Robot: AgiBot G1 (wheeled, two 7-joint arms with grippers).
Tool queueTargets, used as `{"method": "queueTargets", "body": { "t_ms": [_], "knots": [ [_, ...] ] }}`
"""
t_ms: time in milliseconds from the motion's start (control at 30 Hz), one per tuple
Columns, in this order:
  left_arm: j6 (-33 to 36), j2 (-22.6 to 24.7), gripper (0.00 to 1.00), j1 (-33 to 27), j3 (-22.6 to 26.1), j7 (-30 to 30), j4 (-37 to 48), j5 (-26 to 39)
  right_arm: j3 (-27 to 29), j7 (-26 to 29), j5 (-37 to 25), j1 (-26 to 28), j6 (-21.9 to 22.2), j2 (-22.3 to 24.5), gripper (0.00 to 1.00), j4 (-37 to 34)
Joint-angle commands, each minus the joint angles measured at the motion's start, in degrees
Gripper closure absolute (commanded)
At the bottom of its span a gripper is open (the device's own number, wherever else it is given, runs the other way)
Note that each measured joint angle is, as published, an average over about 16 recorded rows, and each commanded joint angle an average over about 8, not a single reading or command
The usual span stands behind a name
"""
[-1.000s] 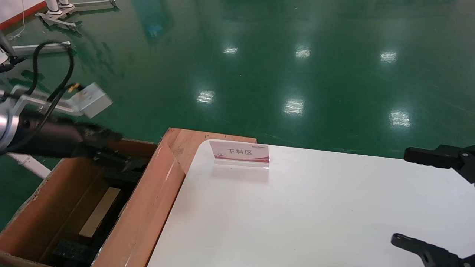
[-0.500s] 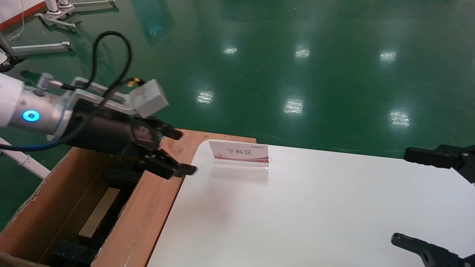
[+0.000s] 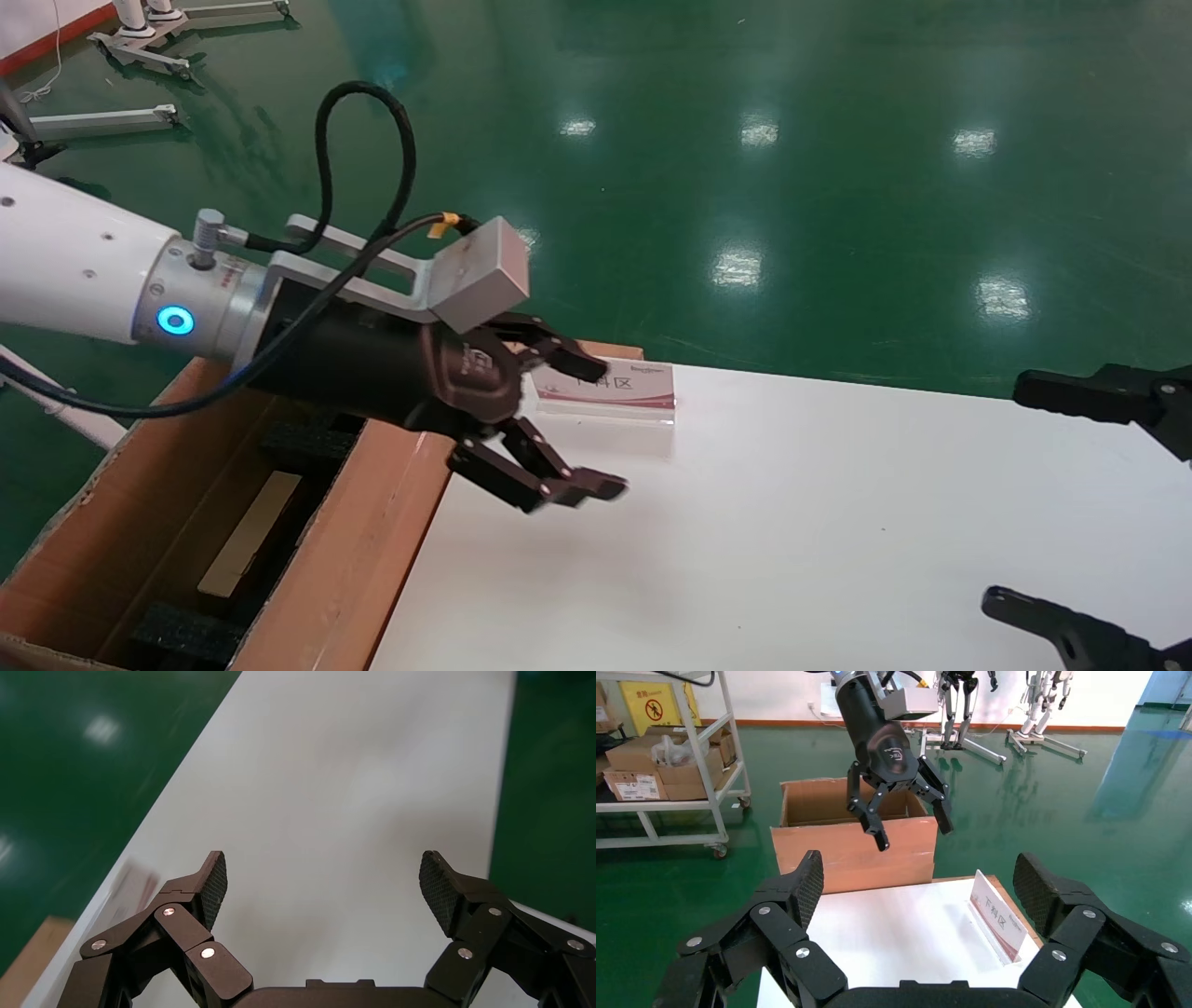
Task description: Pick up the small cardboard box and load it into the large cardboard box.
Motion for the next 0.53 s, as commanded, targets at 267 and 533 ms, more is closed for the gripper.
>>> {"method": "queueTargets", "body": {
  "t_ms": [267, 533],
  "knots": [
    [4.45, 2.62, 0.0, 15.5, -19.45, 6.69, 0.57, -3.27, -0.02, -0.01, 0.02, 0.01, 0.01, 0.01, 0.0, 0.0],
    [7.66, 4.51, 0.0, 26.65, -33.45, 11.51, 0.98, -5.61, -0.04, -0.02, 0.03, 0.01, 0.02, 0.02, 0.0, 0.0]
  ]
}}
